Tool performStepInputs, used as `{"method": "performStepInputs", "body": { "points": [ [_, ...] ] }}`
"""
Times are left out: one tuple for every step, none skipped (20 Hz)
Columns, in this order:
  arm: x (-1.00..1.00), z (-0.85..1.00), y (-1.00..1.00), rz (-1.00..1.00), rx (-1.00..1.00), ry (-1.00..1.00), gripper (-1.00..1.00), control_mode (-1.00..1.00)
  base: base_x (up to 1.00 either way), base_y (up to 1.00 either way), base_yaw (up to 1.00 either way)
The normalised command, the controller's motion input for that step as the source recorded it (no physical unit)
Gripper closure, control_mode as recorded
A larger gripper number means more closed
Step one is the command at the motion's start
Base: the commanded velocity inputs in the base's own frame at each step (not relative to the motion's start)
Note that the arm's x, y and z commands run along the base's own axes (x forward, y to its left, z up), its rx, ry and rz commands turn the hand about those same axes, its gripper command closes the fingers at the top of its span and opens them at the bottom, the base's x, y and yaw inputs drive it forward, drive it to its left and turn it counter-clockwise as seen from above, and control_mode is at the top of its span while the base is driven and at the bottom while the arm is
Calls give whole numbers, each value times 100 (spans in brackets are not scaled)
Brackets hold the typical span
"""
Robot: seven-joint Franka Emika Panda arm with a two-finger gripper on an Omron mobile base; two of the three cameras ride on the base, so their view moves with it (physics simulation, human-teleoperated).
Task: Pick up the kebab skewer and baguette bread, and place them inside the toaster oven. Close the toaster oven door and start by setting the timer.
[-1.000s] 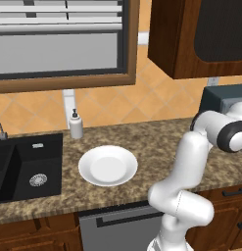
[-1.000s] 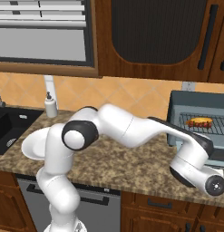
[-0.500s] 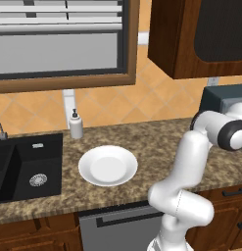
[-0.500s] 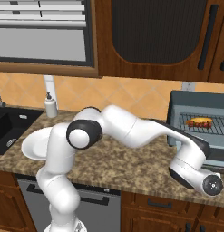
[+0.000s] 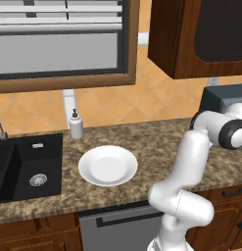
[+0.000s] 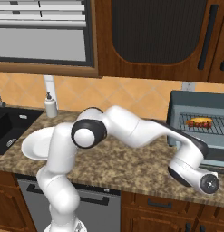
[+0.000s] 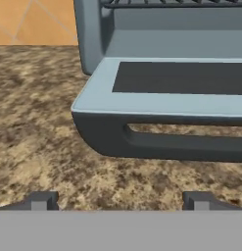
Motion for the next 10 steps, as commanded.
{"method": "performStepInputs", "body": {
  "points": [
    [25,-7,0,0,0,0,-100,-100,0,0,0],
    [22,-7,0,0,0,0,-100,-100,0,0,0],
    [13,-10,0,0,0,0,-100,-100,0,0,0],
    [9,-11,0,0,0,0,-100,-100,0,0,0],
    [8,-14,0,-1,0,0,-100,-100,0,0,0],
    [2,-16,0,-1,0,0,-100,-100,0,0,0],
    [0,-19,0,-3,0,0,-100,-100,0,0,0],
    [0,-21,0,-4,0,0,-100,-100,0,0,0],
    [0,-21,0,-4,0,0,-100,-100,0,0,0],
    [0,-20,0,-7,0,0,-100,-100,0,0,0]
  ]
}}
